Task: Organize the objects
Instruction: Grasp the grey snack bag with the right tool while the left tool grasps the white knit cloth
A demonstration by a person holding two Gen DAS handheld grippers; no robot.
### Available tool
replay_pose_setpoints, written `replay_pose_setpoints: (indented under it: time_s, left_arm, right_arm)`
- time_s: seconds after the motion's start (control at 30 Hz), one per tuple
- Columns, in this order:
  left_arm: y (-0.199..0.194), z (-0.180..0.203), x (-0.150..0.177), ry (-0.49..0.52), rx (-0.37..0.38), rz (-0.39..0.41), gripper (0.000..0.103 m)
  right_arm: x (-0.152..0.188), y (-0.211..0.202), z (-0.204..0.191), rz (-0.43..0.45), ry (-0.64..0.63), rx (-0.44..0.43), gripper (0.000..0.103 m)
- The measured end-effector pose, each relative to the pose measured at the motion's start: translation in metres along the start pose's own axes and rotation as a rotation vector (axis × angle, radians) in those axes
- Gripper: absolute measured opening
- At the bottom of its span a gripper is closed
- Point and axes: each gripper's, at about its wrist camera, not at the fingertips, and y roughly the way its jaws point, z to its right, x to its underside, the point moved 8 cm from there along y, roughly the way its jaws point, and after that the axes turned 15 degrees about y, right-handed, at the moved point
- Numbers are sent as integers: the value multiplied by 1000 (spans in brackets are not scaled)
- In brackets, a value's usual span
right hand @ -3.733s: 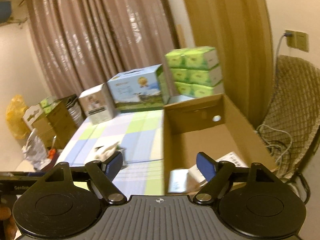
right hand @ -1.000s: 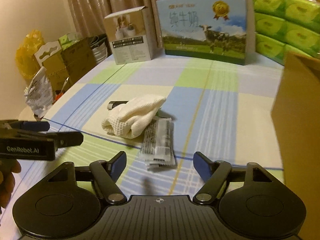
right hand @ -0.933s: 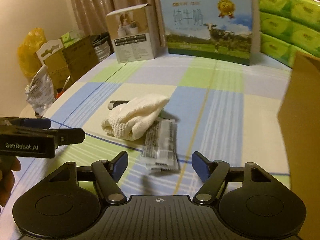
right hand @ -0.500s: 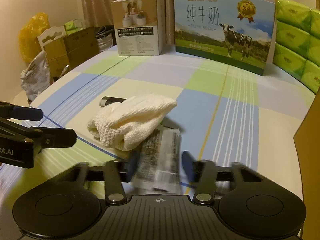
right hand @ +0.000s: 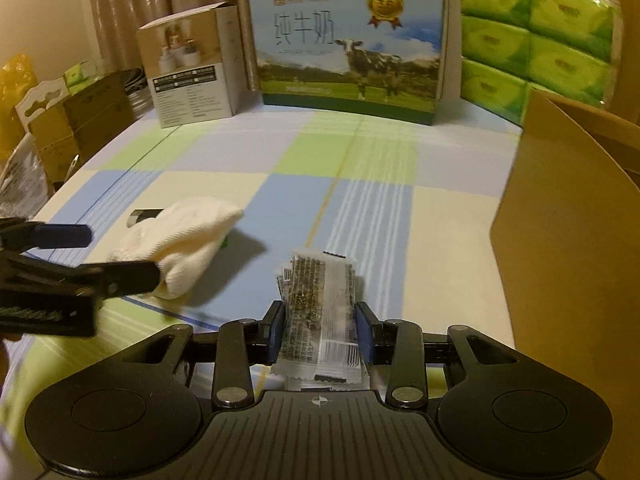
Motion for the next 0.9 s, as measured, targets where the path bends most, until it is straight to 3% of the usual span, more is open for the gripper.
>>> replay_pose_setpoints:
  time_s: [0.13,0.27,0.47,0.67,0.9]
  left_arm:
    - [12,6,-8,18,12,3,85]
    - [22,10,-7,29,30,-17,65]
    - [9,12,-5,29,-2,-25,32]
    - [-22,21,15,5,-10,-81,27]
    - [-51,43,33,4,2,-85,28]
  right_arm:
    - [0,1,5,-10,18,3,34]
    - [1,3,3,-16,18,-2,34]
    - [3,1,-2,-21,19,-14,34]
    - [10,-15,-4,-36,29,-21,34]
    - [19,-40,-9,-32,37,-44,34]
